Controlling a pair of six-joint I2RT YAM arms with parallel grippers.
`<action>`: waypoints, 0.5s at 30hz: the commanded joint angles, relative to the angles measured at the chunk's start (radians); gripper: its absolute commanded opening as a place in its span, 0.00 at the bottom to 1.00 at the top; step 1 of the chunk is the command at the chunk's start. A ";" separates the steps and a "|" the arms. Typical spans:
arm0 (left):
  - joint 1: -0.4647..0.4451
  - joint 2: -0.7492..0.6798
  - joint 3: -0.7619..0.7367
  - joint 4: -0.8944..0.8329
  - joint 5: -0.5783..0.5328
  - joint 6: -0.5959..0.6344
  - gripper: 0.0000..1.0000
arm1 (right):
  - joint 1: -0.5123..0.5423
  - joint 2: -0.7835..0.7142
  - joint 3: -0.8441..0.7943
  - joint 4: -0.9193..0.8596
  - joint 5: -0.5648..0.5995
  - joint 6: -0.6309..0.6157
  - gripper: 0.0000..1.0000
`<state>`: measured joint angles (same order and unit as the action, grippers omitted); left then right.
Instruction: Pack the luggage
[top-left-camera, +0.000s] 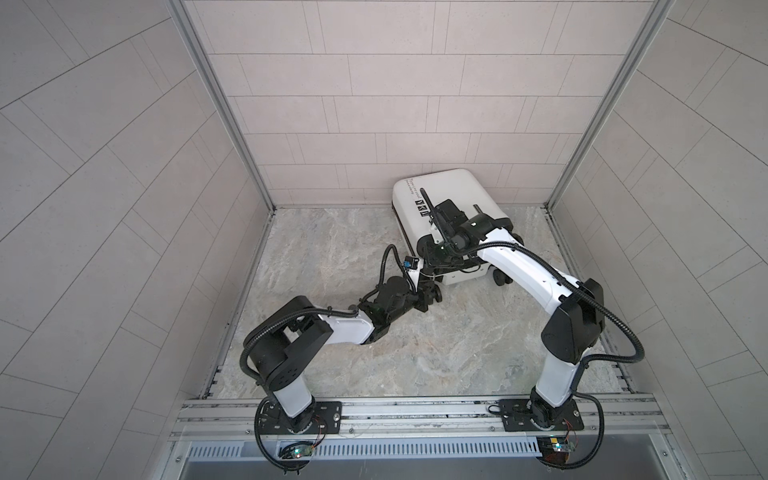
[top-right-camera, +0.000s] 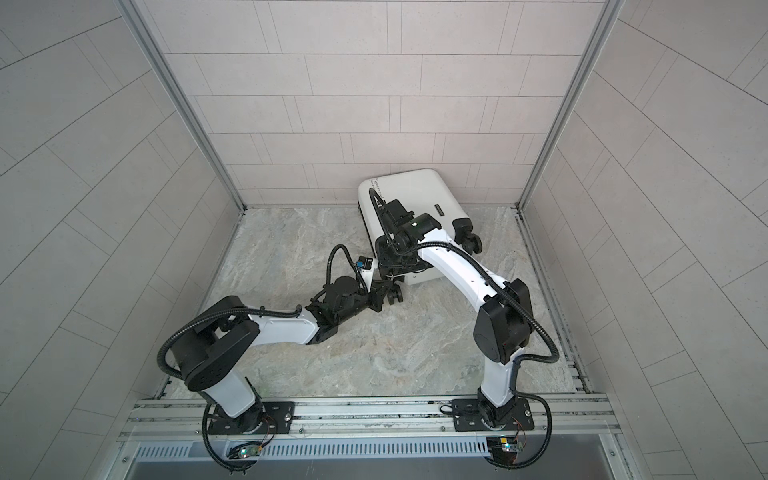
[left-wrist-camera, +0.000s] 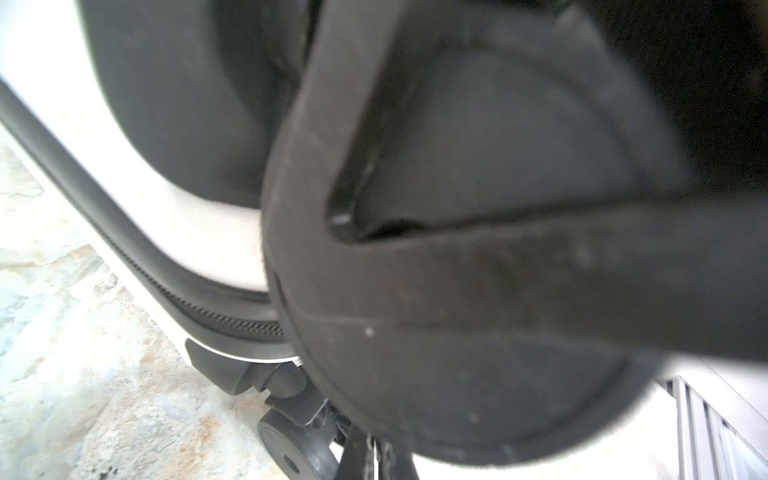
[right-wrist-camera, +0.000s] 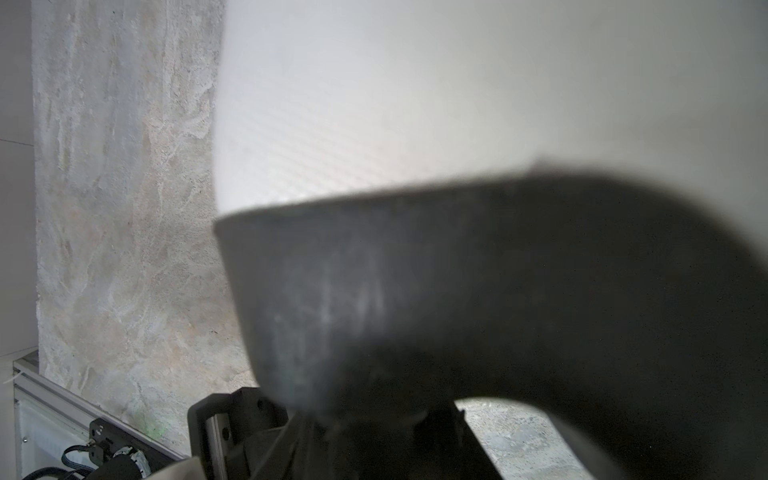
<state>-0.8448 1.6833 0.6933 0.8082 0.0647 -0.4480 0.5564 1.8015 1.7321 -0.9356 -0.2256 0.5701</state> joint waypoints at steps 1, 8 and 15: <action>-0.069 -0.025 0.006 0.215 0.077 -0.021 0.00 | 0.004 -0.041 -0.017 0.104 0.017 0.099 0.00; -0.069 -0.109 -0.065 0.106 -0.049 0.001 0.41 | -0.003 -0.101 -0.057 0.078 0.029 0.066 0.31; -0.069 -0.280 -0.104 -0.160 -0.108 0.066 0.57 | -0.020 -0.197 -0.131 0.069 0.064 0.033 0.74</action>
<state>-0.9165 1.4643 0.6121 0.7731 0.0002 -0.4187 0.5453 1.6745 1.6093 -0.8711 -0.2012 0.6037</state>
